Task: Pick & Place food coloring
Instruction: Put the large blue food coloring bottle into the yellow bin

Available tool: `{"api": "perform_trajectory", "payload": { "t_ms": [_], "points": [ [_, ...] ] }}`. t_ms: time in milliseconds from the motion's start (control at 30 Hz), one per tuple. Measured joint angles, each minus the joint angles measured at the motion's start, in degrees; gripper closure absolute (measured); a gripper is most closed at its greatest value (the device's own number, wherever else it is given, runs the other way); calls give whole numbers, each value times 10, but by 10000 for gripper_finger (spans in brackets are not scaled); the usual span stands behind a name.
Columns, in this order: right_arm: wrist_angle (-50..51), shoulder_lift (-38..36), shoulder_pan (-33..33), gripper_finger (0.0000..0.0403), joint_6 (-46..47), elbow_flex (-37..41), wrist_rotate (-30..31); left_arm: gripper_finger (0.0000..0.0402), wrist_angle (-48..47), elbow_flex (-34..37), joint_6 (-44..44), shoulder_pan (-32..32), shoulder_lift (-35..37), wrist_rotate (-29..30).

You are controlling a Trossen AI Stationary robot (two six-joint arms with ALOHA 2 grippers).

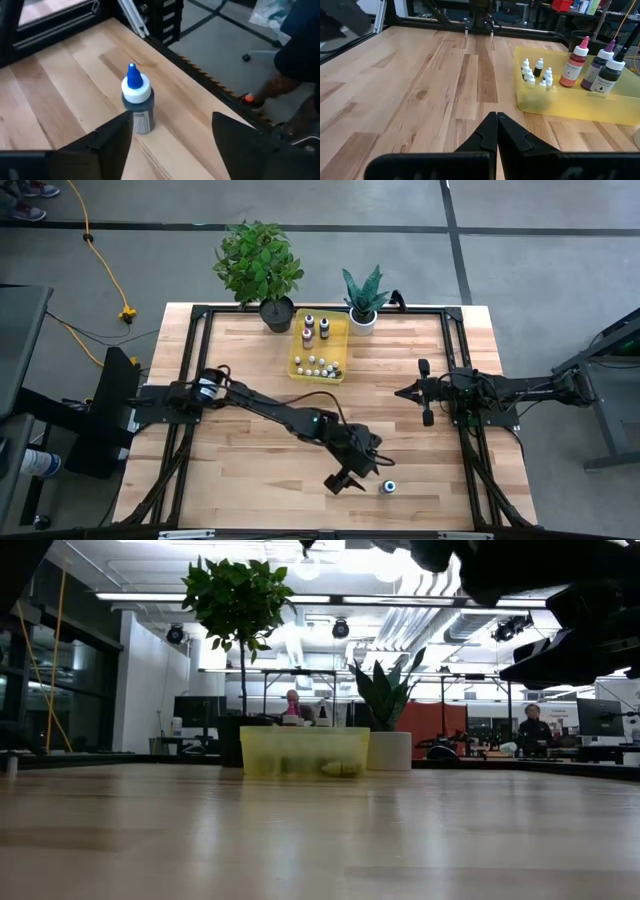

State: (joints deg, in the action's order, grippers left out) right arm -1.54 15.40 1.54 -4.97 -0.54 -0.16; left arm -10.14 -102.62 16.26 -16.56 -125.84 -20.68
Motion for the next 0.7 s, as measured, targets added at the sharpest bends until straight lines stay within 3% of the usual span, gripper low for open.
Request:
{"api": "perform_trajectory", "payload": {
  "t_ms": [500, 700],
  "points": [
    [0, 0, 0, 402, 0, 0, 0, 127, 38, -97, -35, 0, -98, 31],
    [0, 0, 0, 402, 0, 0, 0, 127, 39, -107, -48, 0, -105, 37]
  ]
}}
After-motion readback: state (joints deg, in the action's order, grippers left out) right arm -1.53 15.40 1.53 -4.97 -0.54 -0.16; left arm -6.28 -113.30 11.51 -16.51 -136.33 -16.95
